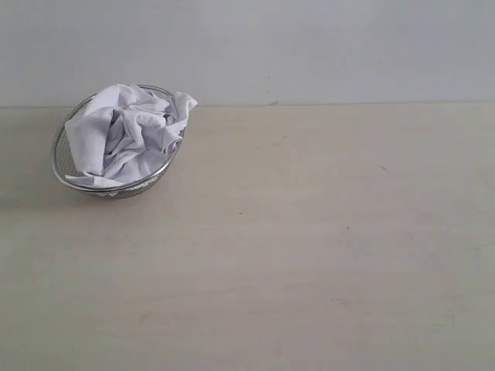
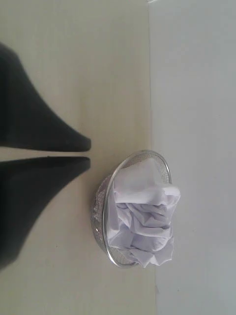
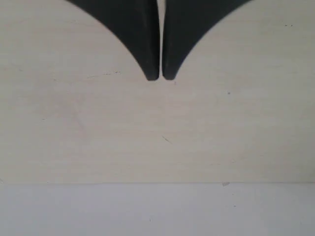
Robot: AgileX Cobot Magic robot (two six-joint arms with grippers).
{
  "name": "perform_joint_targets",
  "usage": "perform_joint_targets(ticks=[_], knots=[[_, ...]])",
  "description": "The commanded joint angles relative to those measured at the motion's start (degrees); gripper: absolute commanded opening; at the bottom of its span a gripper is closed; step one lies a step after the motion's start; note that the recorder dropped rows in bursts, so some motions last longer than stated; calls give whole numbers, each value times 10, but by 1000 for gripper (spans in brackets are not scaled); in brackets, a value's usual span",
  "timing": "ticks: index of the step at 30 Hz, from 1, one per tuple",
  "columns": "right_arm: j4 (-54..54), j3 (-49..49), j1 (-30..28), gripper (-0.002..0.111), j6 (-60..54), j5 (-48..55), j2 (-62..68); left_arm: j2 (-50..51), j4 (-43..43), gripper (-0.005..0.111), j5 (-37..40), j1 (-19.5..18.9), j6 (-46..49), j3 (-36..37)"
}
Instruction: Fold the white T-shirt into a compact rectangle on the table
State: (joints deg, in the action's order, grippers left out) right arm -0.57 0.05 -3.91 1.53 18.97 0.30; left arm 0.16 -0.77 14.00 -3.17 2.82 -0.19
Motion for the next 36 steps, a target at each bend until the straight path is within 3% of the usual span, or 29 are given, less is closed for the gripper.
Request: perform_joint_targets(ticks=[1,19,29,36], knots=[[0,-1,-1,0,-2,-4,-3,-2,8,4,7,4,-2,2],[0,-1,-1,0,-2,-4,-3,-2,8,4,2,4,-2,2],[0,-1,-1,0,-2,-5,-3,-2,8,4,-206,4,-22,2],[0,-1,-1,0,-2,-5,-3,3,19,4,-221,4,-38,-1]])
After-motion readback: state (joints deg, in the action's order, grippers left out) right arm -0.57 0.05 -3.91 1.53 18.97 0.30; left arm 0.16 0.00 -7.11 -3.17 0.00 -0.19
